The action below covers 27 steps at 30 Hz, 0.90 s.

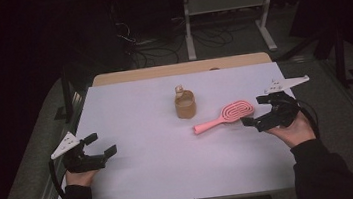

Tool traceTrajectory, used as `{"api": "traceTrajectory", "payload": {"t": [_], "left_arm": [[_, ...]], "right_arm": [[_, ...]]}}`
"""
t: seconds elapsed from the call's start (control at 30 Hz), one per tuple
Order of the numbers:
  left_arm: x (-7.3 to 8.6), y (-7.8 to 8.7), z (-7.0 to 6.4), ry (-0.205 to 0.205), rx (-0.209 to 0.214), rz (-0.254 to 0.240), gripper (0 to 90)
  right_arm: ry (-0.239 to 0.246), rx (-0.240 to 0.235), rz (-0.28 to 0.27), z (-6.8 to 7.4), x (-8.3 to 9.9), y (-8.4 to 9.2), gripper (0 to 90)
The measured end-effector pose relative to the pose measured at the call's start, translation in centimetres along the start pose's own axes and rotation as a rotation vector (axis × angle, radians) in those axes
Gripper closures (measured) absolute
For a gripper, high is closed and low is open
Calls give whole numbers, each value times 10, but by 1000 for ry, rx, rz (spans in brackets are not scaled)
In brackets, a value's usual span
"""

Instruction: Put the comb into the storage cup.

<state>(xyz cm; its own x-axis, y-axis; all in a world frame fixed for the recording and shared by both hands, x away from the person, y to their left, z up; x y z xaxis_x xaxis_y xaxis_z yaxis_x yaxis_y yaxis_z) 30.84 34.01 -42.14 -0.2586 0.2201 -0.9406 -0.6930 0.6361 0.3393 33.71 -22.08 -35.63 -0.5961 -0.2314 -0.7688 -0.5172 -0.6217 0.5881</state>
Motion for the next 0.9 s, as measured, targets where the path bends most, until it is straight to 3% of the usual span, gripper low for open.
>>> {"api": "traceTrajectory", "payload": {"t": [0.33, 0.53, 0.9], "left_arm": [[0, 0, 0, -3, 3, 0, 0], [0, 0, 0, -4, 4, -2, 0], [0, 0, 0, -6, 7, -3, 0]], "right_arm": [[-8, -42, 30, -2, -17, -12, 65], [-3, -77, 30, 1, -26, -20, 146], [22, -94, 70, 4, -34, -38, 297]]}}
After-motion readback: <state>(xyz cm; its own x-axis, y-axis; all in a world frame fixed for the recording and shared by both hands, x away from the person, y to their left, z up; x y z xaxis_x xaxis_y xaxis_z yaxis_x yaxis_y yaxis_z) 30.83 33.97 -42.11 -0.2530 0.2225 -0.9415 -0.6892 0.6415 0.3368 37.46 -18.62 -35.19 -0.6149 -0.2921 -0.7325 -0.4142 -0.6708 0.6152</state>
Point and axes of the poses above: each handheld gripper's, and its own axes: y roughly backward along the jaws, x roughly out of its underside, z roughly to its left, the point moved 1 cm from there along -y, roughly forward along the jaws, and after that the axes turned 9 degrees about -y, right-handed, at the moved point
